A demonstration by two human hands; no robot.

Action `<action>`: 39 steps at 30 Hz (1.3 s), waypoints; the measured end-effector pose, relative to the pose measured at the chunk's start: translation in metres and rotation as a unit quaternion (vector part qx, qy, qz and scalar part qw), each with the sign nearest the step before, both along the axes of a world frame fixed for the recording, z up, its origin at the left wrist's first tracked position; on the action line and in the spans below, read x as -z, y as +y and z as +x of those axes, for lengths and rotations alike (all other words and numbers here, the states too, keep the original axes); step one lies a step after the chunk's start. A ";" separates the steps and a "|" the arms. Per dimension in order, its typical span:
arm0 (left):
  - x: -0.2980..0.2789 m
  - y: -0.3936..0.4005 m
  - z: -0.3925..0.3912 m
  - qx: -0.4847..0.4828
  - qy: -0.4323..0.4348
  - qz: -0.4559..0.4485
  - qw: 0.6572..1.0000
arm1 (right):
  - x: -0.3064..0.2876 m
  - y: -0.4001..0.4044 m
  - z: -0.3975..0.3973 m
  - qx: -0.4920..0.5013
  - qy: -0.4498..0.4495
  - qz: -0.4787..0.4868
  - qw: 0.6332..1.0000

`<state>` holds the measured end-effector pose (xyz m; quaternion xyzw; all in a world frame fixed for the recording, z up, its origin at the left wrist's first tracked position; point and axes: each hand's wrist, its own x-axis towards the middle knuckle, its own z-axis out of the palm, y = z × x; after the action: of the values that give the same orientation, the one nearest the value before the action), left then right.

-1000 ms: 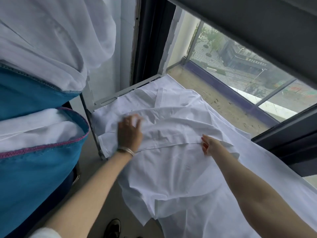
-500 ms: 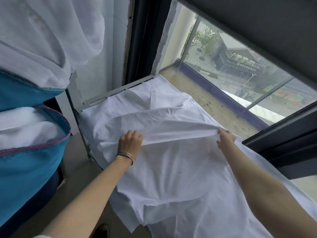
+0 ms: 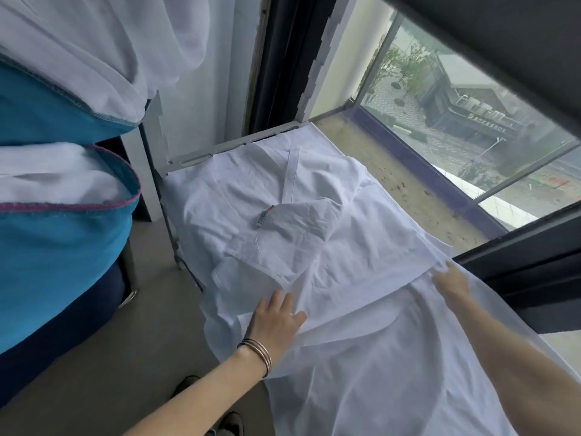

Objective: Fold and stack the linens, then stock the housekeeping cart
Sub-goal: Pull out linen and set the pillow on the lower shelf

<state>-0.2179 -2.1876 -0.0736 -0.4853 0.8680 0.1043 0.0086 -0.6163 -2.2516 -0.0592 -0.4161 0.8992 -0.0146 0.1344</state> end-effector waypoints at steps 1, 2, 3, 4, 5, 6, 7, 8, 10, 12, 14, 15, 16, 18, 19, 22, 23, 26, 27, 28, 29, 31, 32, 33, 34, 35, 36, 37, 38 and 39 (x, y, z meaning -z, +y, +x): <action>-0.003 -0.001 0.000 0.010 -0.016 -0.006 1.000 | 0.003 0.003 0.013 -0.083 0.067 -0.001 0.994; -0.006 0.005 0.001 0.025 -0.029 -0.020 0.999 | 0.003 0.007 0.033 -0.182 0.122 -0.024 0.975; -0.005 0.011 0.000 0.024 -0.033 -0.022 0.999 | 0.005 0.013 0.050 -0.301 0.160 -0.028 0.940; -0.012 0.017 -0.003 0.030 -0.006 -0.007 1.000 | 0.000 0.018 0.075 -0.379 0.162 -0.001 0.911; -0.020 0.023 -0.008 0.029 0.029 0.002 0.999 | 0.001 0.021 0.090 -0.442 0.173 -0.011 0.880; -0.032 0.028 -0.010 0.044 0.048 0.019 0.998 | 0.003 0.023 0.099 -0.474 0.176 -0.019 0.862; -0.039 0.032 -0.011 0.056 0.043 0.045 0.996 | 0.004 0.024 0.102 -0.493 0.170 -0.024 0.853; -0.039 0.035 -0.012 0.067 0.026 0.095 0.993 | 0.005 0.026 0.100 -0.500 0.168 -0.025 0.849; -0.032 0.036 -0.005 0.078 -0.049 0.217 0.972 | 0.007 0.030 0.092 -0.491 0.170 -0.004 0.854; -0.027 0.020 0.007 0.037 -0.004 0.260 0.965 | 0.005 0.032 0.088 -0.491 0.167 0.008 0.855; -0.023 -0.014 0.019 -0.076 0.112 0.199 0.971 | -0.008 0.026 0.098 -0.490 0.144 0.065 0.857; -0.022 -0.038 0.025 -0.141 0.159 0.121 0.970 | -0.010 0.019 0.104 -0.484 0.148 0.082 0.858; -0.021 -0.064 0.031 -0.192 0.172 0.048 0.965 | -0.015 0.012 0.115 -0.481 0.147 0.101 0.858; -0.018 -0.114 0.046 -0.262 0.127 0.008 0.957 | -0.022 -0.004 0.141 -0.495 0.116 0.079 0.858; -0.015 -0.134 0.051 -0.282 0.095 0.036 0.954 | -0.025 -0.015 0.156 -0.507 0.098 0.053 0.855; -0.002 -0.162 0.053 -0.292 0.048 0.145 0.944 | -0.038 -0.044 0.202 -0.564 0.070 -0.025 0.823; 0.002 -0.165 0.050 -0.292 0.036 0.154 0.943 | -0.041 -0.053 0.214 -0.579 0.069 -0.043 0.812; 0.003 -0.167 0.041 -0.291 0.016 0.189 0.938 | -0.045 -0.080 0.238 -0.624 0.101 -0.073 0.771; -0.002 -0.166 0.040 -0.284 0.027 0.199 0.938 | -0.046 -0.088 0.243 -0.635 0.114 -0.081 0.760; -0.009 -0.164 0.038 -0.270 0.045 0.195 0.942 | -0.045 -0.095 0.247 -0.643 0.121 -0.086 0.751; -0.017 -0.159 0.036 -0.249 0.067 0.183 0.949 | -0.047 -0.103 0.250 -0.650 0.125 -0.090 0.744; -0.037 -0.143 0.030 -0.194 0.121 0.168 0.959 | -0.052 -0.118 0.254 -0.675 0.142 -0.085 0.719; -0.048 -0.132 0.025 -0.157 0.140 0.162 0.964 | -0.057 -0.124 0.256 -0.703 0.158 -0.072 0.690; -0.059 -0.120 0.020 -0.118 0.152 0.152 0.969 | -0.061 -0.128 0.258 -0.735 0.178 -0.036 0.653; -0.069 -0.108 0.015 -0.086 0.164 0.144 0.972 | -0.066 -0.133 0.259 -0.759 0.204 0.007 0.619; -0.079 -0.097 0.010 -0.061 0.180 0.139 0.972 | -0.069 -0.137 0.259 -0.766 0.229 0.059 0.597; -0.086 -0.088 0.007 -0.041 0.199 0.139 0.969 | -0.072 -0.139 0.257 -0.754 0.253 0.118 0.595; -0.093 -0.080 0.004 -0.021 0.215 0.140 0.966 | -0.075 -0.141 0.252 -0.726 0.277 0.167 0.607; -0.097 -0.072 0.002 0.003 0.224 0.140 0.964 | -0.076 -0.141 0.244 -0.692 0.310 0.193 0.622; -0.099 -0.063 -0.001 0.036 0.223 0.140 0.964 | -0.078 -0.139 0.233 -0.655 0.344 0.213 0.638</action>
<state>-0.2187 -2.2503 0.0258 -0.4122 0.8416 0.3300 -0.1141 -0.3834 -2.3911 0.0192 -0.8311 0.3504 0.4131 -0.1255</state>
